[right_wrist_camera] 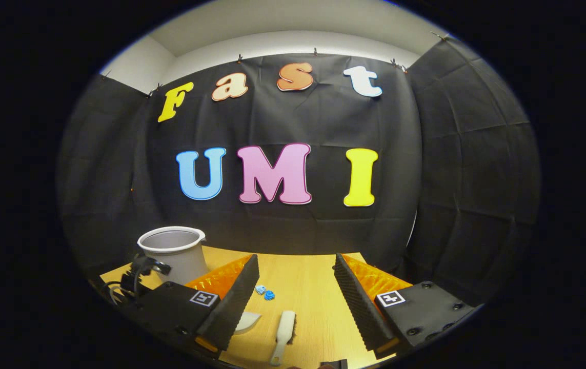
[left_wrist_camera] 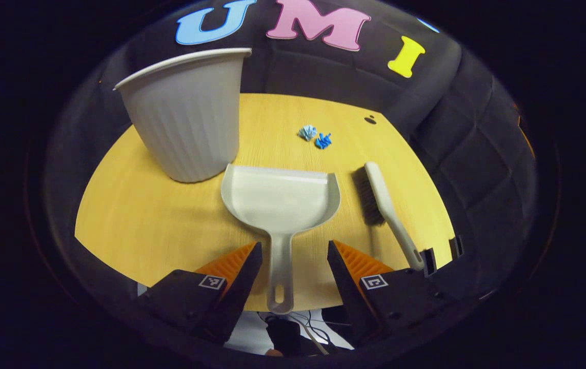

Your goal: Pick up the small broom and dustpan from the desktop, sweep the trash into the dustpan with the broom, and then empty the trash into the garbage bin.

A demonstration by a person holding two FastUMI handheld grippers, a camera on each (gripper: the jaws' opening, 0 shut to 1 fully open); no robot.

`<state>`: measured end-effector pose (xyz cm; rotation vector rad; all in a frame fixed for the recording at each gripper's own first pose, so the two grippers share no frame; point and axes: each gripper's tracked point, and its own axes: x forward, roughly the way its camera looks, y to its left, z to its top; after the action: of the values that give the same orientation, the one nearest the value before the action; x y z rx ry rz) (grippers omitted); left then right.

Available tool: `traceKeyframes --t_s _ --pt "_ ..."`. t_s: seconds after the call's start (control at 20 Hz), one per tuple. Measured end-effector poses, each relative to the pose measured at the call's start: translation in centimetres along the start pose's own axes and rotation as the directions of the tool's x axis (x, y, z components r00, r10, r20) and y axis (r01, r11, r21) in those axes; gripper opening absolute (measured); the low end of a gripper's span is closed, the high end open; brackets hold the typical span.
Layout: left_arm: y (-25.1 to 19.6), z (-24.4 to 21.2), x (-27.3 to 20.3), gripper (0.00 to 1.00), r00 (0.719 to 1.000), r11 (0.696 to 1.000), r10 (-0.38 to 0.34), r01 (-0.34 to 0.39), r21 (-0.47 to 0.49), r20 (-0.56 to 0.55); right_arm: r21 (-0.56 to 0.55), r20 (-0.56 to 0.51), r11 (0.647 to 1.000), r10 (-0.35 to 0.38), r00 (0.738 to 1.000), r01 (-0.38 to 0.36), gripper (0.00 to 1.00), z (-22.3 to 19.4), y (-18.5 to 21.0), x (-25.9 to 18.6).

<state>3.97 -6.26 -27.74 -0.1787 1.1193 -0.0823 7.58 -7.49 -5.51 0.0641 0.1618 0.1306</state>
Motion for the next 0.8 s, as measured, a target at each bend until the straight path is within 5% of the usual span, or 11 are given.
traceKeyframes --t_s 0.25,0.6,0.8 --pt "0.6 -0.3 4.0 0.78 0.972 0.994 0.094 -0.106 -0.042 -0.215 0.064 -0.082 0.995 0.078 0.994 -0.073 0.96 -2.3 -2.1 3.7" --pt "-0.3 1.3 7.5 0.78 0.897 0.977 0.120 -0.184 -0.111 -0.425 0.205 -0.285 0.975 0.143 0.948 -0.085 0.95 -7.5 -6.3 7.1" --pt "-0.3 2.8 8.3 0.57 0.861 0.978 0.165 -0.206 -0.033 -0.481 0.216 -0.338 0.976 0.110 0.935 -0.036 0.95 -8.8 -8.0 8.0"
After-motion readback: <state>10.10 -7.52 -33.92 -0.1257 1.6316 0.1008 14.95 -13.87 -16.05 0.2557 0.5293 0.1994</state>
